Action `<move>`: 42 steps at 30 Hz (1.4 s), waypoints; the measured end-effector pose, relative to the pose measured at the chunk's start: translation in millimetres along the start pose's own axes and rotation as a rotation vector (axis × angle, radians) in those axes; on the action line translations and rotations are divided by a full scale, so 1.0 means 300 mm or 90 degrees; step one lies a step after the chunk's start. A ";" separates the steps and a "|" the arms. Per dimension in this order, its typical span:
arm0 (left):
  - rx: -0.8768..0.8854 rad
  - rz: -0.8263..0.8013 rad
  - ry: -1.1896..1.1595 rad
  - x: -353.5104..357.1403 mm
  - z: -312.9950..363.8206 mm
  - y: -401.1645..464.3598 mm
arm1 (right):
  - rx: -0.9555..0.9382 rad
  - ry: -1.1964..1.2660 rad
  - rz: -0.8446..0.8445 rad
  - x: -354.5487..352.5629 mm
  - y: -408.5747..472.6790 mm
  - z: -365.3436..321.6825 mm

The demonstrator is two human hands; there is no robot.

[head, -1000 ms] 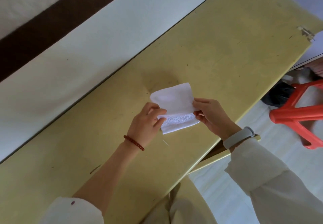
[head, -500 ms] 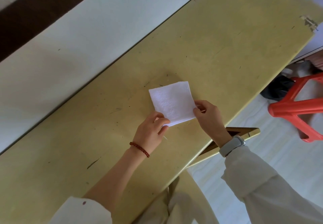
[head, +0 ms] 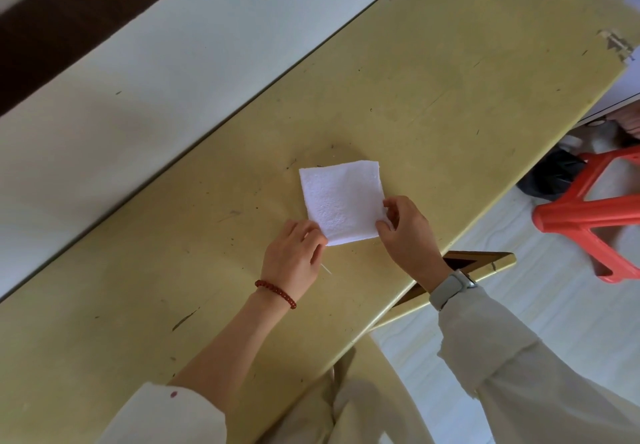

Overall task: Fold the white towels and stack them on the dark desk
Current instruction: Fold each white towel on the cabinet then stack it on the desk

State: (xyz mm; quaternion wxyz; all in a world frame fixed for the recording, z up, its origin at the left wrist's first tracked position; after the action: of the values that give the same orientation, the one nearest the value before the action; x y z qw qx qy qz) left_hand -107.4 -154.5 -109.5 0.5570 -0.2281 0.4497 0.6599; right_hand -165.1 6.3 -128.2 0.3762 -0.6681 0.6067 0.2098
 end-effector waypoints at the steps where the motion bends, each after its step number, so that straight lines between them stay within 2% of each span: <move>1: 0.001 -0.001 0.027 -0.008 -0.002 0.008 | 0.008 0.009 -0.014 0.004 0.001 0.001; 3: -0.002 -0.006 0.071 -0.022 0.000 0.028 | 0.058 0.067 -0.025 0.002 0.013 0.016; 7: -0.006 -0.001 0.086 -0.007 0.047 0.091 | 0.207 0.283 0.016 -0.029 0.073 0.042; 10: 0.036 -0.036 0.088 0.064 0.095 0.124 | 0.206 0.324 0.005 -0.033 0.133 -0.005; 15: 0.042 -0.107 0.113 0.150 0.076 0.095 | 0.267 0.417 -0.097 0.047 0.188 -0.034; 18: 0.043 -0.130 0.099 0.156 0.068 0.106 | 0.274 0.416 -0.066 0.046 0.222 -0.020; 22: 0.037 -0.162 0.099 0.166 0.063 0.107 | 0.184 0.291 -0.010 0.024 0.256 -0.026; 26: 0.012 -0.097 0.044 0.117 0.073 0.138 | -0.032 0.088 0.142 -0.076 0.240 -0.115; 29: -0.001 -0.031 0.087 0.069 0.044 0.174 | -0.261 -0.033 0.262 -0.121 0.150 -0.241; 31: 0.009 -0.034 0.142 0.073 0.025 0.176 | -0.376 -0.148 0.233 -0.051 0.085 -0.280; 33: 0.023 -0.063 0.203 0.097 0.007 0.167 | -0.432 -0.268 0.139 0.059 0.040 -0.262; 36: -0.004 -0.152 0.250 0.143 -0.031 0.155 | -0.420 -0.397 0.052 0.148 0.041 -0.177; 42: -0.111 -0.313 0.262 0.208 -0.124 0.097 | -0.392 -0.427 -0.027 0.180 0.072 -0.114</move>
State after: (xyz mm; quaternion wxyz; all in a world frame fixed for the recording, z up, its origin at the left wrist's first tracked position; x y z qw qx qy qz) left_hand -159.4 -152.3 -167.9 0.5758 -0.5049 0.4262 0.4816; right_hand -182.4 -54.4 -151.8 0.3402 -0.6563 0.3467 0.5773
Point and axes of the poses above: each hand's wrist, its own y-axis towards the middle knuckle, its own x-axis out of the palm, z = x × y, the point moved 10 cm from there along y, towards the middle knuckle, and after that the axes turned 10 degrees about z, right-handed, at the moved point
